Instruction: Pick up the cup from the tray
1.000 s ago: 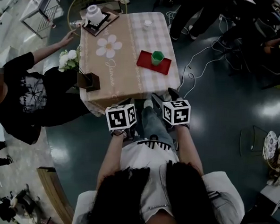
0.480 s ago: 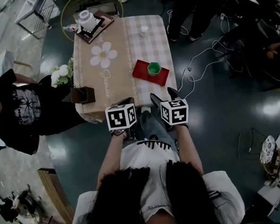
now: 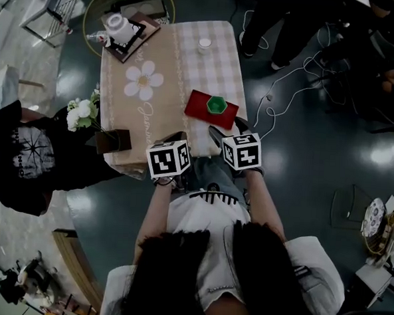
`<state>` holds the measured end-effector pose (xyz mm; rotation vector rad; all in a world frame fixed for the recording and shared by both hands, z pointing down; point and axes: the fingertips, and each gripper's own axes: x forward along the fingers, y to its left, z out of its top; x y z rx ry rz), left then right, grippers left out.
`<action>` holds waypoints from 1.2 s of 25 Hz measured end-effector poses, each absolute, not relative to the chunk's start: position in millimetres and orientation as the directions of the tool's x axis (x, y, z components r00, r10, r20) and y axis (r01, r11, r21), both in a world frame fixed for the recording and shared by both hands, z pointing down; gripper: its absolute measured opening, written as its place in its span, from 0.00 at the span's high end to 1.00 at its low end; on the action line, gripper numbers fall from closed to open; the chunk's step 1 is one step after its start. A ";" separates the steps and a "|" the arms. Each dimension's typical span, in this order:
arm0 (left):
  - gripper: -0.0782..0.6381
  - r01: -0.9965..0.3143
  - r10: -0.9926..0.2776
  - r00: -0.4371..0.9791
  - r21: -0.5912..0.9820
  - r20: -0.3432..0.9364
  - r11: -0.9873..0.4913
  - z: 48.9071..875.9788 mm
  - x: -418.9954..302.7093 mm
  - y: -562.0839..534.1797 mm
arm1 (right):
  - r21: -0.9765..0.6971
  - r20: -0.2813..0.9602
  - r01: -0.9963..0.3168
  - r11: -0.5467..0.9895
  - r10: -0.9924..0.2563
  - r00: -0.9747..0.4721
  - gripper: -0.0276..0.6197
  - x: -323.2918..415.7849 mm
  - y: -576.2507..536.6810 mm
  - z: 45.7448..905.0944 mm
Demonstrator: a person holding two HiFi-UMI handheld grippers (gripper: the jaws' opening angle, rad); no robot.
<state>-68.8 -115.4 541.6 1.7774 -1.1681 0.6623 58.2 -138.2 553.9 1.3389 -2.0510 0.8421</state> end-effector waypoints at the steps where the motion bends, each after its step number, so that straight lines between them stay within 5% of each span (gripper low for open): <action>1: 0.88 -0.910 -0.440 0.413 0.381 0.797 -0.165 541.4 -67.9 -120.6 | -0.204 0.728 -0.927 0.315 -0.584 -0.359 0.41 58.3 -143.6 554.5; 30: 0.88 -0.935 -0.414 0.339 0.351 0.845 -0.051 567.7 -44.6 -181.8 | -0.122 0.872 -0.816 0.565 -0.332 -0.360 0.38 43.4 -214.1 627.6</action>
